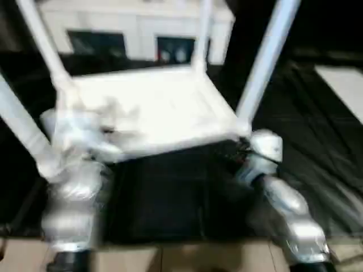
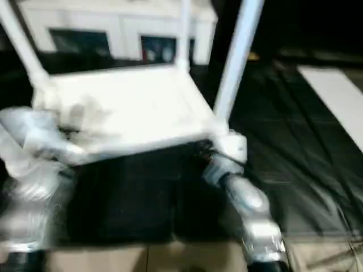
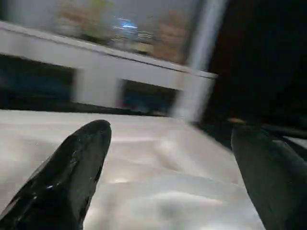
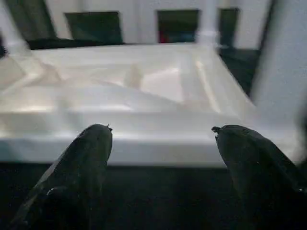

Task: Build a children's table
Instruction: Move to table, then rotate table base

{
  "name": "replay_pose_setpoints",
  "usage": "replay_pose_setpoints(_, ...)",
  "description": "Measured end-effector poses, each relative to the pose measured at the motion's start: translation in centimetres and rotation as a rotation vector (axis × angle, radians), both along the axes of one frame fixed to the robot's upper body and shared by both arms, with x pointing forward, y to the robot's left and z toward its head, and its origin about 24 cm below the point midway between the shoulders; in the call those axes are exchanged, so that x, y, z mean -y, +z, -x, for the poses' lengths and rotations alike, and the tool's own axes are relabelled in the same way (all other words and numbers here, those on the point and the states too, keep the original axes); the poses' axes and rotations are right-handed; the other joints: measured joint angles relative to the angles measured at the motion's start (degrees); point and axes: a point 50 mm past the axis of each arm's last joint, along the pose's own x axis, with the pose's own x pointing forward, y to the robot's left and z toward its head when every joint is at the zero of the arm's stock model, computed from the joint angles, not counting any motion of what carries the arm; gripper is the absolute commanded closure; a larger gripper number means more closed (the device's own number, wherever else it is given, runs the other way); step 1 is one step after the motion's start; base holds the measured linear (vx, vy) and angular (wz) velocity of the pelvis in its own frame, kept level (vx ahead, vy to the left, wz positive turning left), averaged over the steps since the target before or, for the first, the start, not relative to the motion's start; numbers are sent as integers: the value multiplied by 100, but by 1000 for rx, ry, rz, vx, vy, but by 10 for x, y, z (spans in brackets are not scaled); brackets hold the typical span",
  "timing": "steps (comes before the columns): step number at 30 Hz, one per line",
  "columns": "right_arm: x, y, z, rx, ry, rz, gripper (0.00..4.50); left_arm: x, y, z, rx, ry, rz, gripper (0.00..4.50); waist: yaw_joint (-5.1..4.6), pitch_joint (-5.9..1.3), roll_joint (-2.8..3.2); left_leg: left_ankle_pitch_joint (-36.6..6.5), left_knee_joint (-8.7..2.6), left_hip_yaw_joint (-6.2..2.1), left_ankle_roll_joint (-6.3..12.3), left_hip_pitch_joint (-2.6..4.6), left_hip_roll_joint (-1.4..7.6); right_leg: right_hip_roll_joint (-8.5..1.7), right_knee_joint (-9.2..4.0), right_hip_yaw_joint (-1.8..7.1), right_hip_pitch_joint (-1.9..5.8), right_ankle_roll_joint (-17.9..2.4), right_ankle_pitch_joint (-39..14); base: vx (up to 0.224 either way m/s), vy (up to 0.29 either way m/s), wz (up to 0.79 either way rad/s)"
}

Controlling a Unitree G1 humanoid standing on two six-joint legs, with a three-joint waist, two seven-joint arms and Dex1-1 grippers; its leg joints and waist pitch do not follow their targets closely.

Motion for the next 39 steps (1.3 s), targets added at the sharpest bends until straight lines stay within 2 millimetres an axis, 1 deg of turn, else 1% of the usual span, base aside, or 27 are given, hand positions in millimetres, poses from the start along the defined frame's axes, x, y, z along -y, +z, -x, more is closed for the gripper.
replay_pose_setpoints(1,-3,2,0,7,9,-6,66,0,1,2,9,-10,0,3,77,9,92,50,-33,-42,-328,-78,116,67,1,-117,11,-20,-5,-183,-18,-16)
replay_pose_setpoints(2,-10,2,0,9,25,-19,66,-4,-2,3,0,0,-16,3,88,32,142,47,21,-42,-333,-86,174,63,-50,-234,38,-51,9,-88,17,-7)
replay_pose_setpoints(3,-15,2,1,9,45,-26,66,-6,-3,4,-4,15,-32,3,123,58,183,56,27,-35,-345,-101,204,53,-131,-263,52,-63,27,0,0,0)
replay_pose_setpoints(4,-19,2,1,8,56,-30,66,-8,-4,4,-5,38,-42,3,142,80,218,66,17,-8,-343,-107,218,42,-183,-268,73,-90,35,0,0,0)
replay_pose_setpoints(5,-19,1,2,5,59,-29,66,-13,-5,4,8,91,-66,3,161,110,259,100,-19,86,-339,-81,246,6,-214,-278,107,-101,53,-84,33,10)
replay_pose_setpoints(6,-18,0,3,1,57,-26,66,-17,-4,5,29,122,-81,3,164,121,265,106,-63,170,-325,-37,261,-27,-223,-276,134,-104,60,-89,27,14)
replay_pose_setpoints(7,-16,-1,3,-4,54,-21,66,-20,-1,6,66,141,-97,3,162,133,256,105,-105,255,-323,13,281,-50,-234,-262,164,-109,65,-89,27,14)
replay_pose_setpoints(8,-13,-2,4,-7,49,-15,66,-22,4,8,114,151,-114,3,159,153,258,105,-143,319,-324,72,306,-55,-266,-244,216,-99,59,-78,3,11)
replay_pose_setpoints(9,-12,-2,4,-6,45,-14,66,-23,6,10,144,157,-128,3,159,160,259,105,-169,365,-324,110,330,-57,-294,-242,242,-81,48,-75,-2,4)
replay_pose_setpoints(10,-11,-2,4,-4,43,-15,66,-26,10,12,177,170,-143,3,156,160,258,105,-186,376,-325,126,332,-58,-313,-242,251,-77,46,-75,-2,4)
replay_pose_setpoints(12,-11,-1,3,-3,42,-17,66,-29,19,16,259,217,-195,3,149,159,255,109,-199,376,-332,116,333,-58,-320,-243,247,-77,47,-28,2,-2)
replay_pose_setpoints(15,-10,-1,3,-2,37,-17,66,-41,30,20,340,353,-269,3,108,156,251,125,-204,377,-355,108,337,-57,-323,-244,236,-56,117,0,0,0)
replay_pose_setpoints(18,-9,-1,3,-2,34,-16,66,-56,36,22,368,497,-285,3,97,155,248,134,-209,377,-368,103,356,-46,-306,-254,220,-68,139,0,0,0)
replay_pose_setpoints(20,-9,-1,3,-1,34,-15,66,-62,42,22,395,565,-302,3,108,152,246,218,-241,377,-372,94,370,-37,-297,-263,198,-90,156,0,0,0)
replay_pose_setpoints(23,-9,-1,3,0,35,-16,66,-72,49,22,418,701,-341,3,111,142,256,248,-248,380,-361,31,376,-30,-295,-265,136,-95,158,0,0,0)
replay_pose_setpoints(26,-9,-1,3,1,35,-15,66,-84,47,17,372,792,-330,3,117,141,255,282,-248,382,-338,20,379,-27,-304,-268,128,-101,152,0,0,0)
replay_pose_setpoints(30,-9,-1,3,0,38,-15,66,-90,34,10,274,798,-325,3,124,141,254,277,-248,389,-330,14,378,-30,-317,-265,128,-101,152,0,0,0)
replay_pose_setpoints(33,-11,-1,3,-3,62,-9,66,-96,20,4,174,807,-269,3,148,141,254,278,-248,390,-331,18,379,-30,-310,-265,128,-101,153,0,0,0)
replay_pose_setpoints(34,-11,-2,4,-5,69,-7,66,-96,17,3,153,788,-222,3,153,142,255,278,-248,390,-331,18,379,-30,-309,-265,128,-101,153,0,0,0)
replay_pose_setpoints(35,-11,-2,4,-8,75,-4,66,-93,13,2,132,739,-146,3,171,141,254,278,-248,391,-331,19,379,-31,-308,-264,128,-102,154,0,0,0)
replay_pose_setpoints(36,-12,-2,4,-10,79,-1,66,-90,10,0,118,701,-111,3,190,142,254,278,-248,391,-332,19,379,-31,-307,-264,128,-102,154,0,0,0)
replay_pose_setpoints(38,-11,-4,5,-16,80,6,66,-79,5,-1,102,514,-26,3,233,142,254,278,-249,394,-332,21,380,-32,-306,-263,127,-103,154,0,0,0)
replay_pose_setpoints(39,-10,-5,5,-20,76,17,66,-77,4,2,104,438,-10,3,252,141,254,278,-250,396,-332,20,380,-32,-307,-264,128,-103,154,0,0,0)
